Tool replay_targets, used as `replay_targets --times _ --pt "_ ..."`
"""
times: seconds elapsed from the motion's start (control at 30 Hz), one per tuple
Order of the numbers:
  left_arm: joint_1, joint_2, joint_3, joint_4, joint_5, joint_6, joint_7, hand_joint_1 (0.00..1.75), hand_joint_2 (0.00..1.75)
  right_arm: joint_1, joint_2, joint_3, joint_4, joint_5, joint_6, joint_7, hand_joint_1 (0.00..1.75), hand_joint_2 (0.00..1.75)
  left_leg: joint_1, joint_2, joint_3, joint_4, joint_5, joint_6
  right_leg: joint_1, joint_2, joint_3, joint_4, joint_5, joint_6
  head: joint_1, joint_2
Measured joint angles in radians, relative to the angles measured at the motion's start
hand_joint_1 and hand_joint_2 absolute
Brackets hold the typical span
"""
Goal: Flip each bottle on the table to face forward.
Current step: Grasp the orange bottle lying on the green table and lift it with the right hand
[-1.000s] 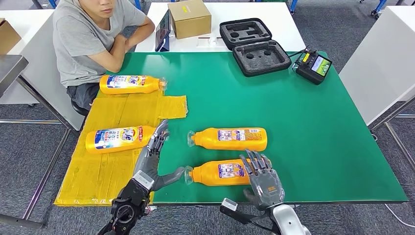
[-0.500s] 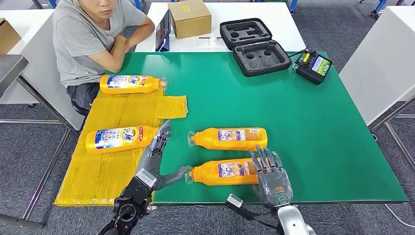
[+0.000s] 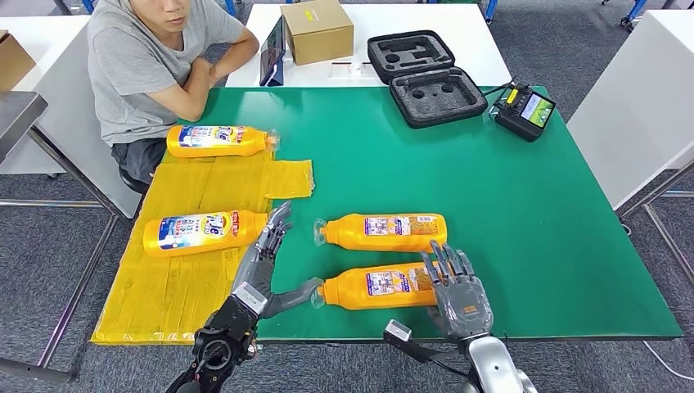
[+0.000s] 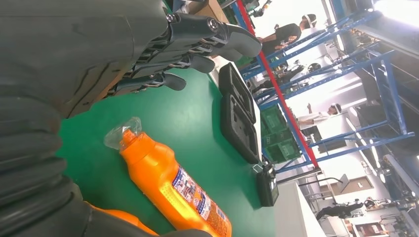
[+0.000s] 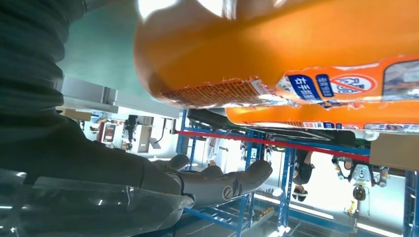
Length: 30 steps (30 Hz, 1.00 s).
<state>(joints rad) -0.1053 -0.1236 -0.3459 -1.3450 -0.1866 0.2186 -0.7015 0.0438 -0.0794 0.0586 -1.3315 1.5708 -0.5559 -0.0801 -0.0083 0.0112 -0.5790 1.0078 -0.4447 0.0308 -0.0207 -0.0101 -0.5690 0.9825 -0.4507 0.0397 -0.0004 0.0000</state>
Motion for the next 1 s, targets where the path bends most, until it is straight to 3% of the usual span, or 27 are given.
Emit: replay_targets --times 0.1,0.27,0.67,1.0 --pt "0.0 0.0 0.0 0.0 -0.003 -0.001 0.0 0.0 1.75 -0.01 0.006 -0.012 0.017 -0.023 -0.004 -0.036 0.0 1.75 0.0 0.0 0.0 0.0 0.0 0.0 0.0 0.0 0.0 0.0 0.0 0.0 0.0 0.0" --pt "-0.001 0.0 0.0 0.002 -0.006 -0.005 0.0 0.0 1.75 -0.037 0.018 -0.043 0.064 -0.189 -0.012 -0.16 0.0 1.75 0.0 0.0 0.0 0.0 0.0 0.0 0.0 0.0 0.0 0.0 0.0 0.0 0.0 0.0" --pt "-0.001 0.0 0.0 0.002 -0.006 -0.006 0.0 0.0 1.75 -0.054 0.031 -0.069 0.111 -0.213 -0.012 -0.177 0.0 1.75 0.0 0.0 0.0 0.0 0.0 0.0 0.0 0.0 0.0 0.0 0.0 0.0 0.0 0.0" --pt "-0.006 -0.003 0.0 0.011 -0.023 -0.006 0.0 0.0 1.75 -0.085 0.042 -0.096 0.186 -0.292 -0.011 -0.291 0.0 1.75 0.0 0.0 0.0 0.0 0.0 0.0 0.0 0.0 0.0 0.0 0.0 0.0 0.0 0.0"
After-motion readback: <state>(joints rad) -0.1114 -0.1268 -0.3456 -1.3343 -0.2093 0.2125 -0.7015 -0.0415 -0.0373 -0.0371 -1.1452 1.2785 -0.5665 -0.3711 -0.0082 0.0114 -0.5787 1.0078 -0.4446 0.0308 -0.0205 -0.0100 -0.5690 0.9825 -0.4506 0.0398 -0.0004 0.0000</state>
